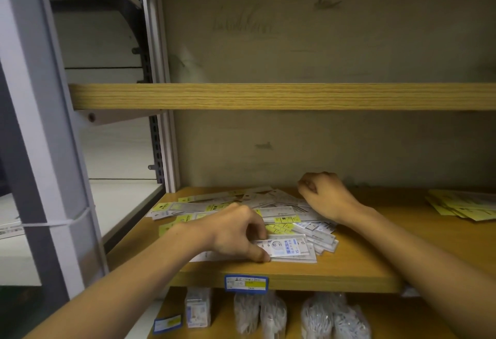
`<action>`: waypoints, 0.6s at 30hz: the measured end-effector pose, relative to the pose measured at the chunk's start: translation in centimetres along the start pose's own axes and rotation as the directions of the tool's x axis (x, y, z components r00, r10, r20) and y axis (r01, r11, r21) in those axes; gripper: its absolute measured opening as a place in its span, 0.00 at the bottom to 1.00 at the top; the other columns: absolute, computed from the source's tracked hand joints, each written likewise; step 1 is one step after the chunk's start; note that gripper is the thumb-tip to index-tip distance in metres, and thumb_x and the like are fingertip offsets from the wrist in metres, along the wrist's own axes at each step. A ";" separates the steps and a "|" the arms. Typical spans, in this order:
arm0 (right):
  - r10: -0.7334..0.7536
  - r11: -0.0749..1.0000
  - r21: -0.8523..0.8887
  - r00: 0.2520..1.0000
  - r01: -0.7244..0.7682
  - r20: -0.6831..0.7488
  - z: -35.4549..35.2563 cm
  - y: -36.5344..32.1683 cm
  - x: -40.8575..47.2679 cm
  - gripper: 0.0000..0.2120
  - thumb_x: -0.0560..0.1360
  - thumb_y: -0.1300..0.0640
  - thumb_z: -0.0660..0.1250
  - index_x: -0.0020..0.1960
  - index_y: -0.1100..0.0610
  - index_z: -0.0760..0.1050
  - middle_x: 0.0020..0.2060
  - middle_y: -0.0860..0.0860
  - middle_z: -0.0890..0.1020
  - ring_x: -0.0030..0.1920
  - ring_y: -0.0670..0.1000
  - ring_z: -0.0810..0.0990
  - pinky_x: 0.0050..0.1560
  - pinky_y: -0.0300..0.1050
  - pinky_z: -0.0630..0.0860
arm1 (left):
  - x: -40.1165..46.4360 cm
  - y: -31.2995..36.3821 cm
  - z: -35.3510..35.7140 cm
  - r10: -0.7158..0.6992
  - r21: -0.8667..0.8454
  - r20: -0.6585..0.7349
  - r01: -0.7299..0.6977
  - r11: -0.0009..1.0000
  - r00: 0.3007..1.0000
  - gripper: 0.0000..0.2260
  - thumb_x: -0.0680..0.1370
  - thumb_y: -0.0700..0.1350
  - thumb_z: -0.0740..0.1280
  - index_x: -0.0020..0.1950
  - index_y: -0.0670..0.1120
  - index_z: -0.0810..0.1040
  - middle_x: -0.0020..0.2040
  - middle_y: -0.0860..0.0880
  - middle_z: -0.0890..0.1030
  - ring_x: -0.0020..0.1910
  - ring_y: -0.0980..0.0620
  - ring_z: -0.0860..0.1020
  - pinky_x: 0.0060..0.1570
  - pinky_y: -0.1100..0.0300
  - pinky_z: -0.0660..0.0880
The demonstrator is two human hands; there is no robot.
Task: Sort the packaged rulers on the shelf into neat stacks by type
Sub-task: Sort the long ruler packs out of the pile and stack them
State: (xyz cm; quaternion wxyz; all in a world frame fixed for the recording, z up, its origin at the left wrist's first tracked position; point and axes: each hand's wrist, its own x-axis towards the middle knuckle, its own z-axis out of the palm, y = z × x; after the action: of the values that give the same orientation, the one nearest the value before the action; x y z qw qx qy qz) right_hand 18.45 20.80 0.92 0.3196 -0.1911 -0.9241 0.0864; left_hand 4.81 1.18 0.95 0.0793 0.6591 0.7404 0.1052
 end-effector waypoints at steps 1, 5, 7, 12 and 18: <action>0.002 1.000 0.001 1.000 -0.002 -0.003 -0.1 0.1 -0.1 0.19 0.77 0.57 0.62 0.29 0.48 0.64 0.25 0.45 0.69 0.29 0.46 0.69 0.35 0.44 0.68 | 0.0 0.0 0.1 -0.007 -0.007 -0.005 0.007 1.000 1.000 0.19 0.69 0.61 0.73 0.55 0.53 0.79 0.51 0.56 0.78 0.49 0.57 0.75 0.44 0.63 0.73; 0.026 1.000 -0.007 1.000 -0.026 -0.005 -0.3 0.4 -0.3 0.16 0.77 0.56 0.62 0.31 0.51 0.68 0.26 0.46 0.71 0.31 0.51 0.72 0.36 0.44 0.69 | 0.2 0.0 0.3 -0.019 -0.027 -0.033 0.018 0.999 0.999 0.19 0.68 0.61 0.73 0.55 0.55 0.78 0.49 0.58 0.77 0.47 0.59 0.75 0.40 0.67 0.69; 0.047 0.999 0.019 0.999 -0.046 -0.018 -0.5 0.2 -0.5 0.16 0.77 0.56 0.62 0.31 0.49 0.68 0.26 0.46 0.72 0.31 0.50 0.72 0.35 0.43 0.68 | 0.3 0.0 0.2 -0.011 -0.032 -0.076 0.008 0.999 0.997 0.20 0.67 0.59 0.74 0.55 0.53 0.78 0.47 0.58 0.77 0.45 0.60 0.75 0.40 0.68 0.70; 0.194 0.950 0.242 0.981 -0.195 0.032 -1.6 -1.3 -1.0 0.13 0.79 0.52 0.63 0.36 0.49 0.76 0.33 0.49 0.82 0.39 0.49 0.80 0.41 0.39 0.71 | 1.2 0.0 -1.4 0.008 -0.042 -0.257 -0.019 0.999 0.966 0.15 0.67 0.55 0.74 0.51 0.53 0.79 0.42 0.59 0.78 0.40 0.61 0.76 0.39 0.69 0.70; 0.262 0.657 0.599 0.884 -0.457 0.388 -2.9 -3.4 -1.1 0.15 0.78 0.47 0.65 0.54 0.59 0.78 0.40 0.57 0.86 0.36 0.50 0.82 0.35 0.38 0.72 | 2.5 -0.4 -3.3 0.021 0.019 -0.445 -0.014 1.000 0.895 0.18 0.67 0.53 0.71 0.55 0.49 0.80 0.49 0.52 0.82 0.47 0.54 0.79 0.50 0.57 0.77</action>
State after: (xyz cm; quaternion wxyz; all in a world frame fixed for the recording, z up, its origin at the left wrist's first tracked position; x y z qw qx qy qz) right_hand 20.03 17.38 3.53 0.2150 -0.2290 -0.8056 0.5023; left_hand 3.26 3.50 4.03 -0.0983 0.6248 0.7338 0.2481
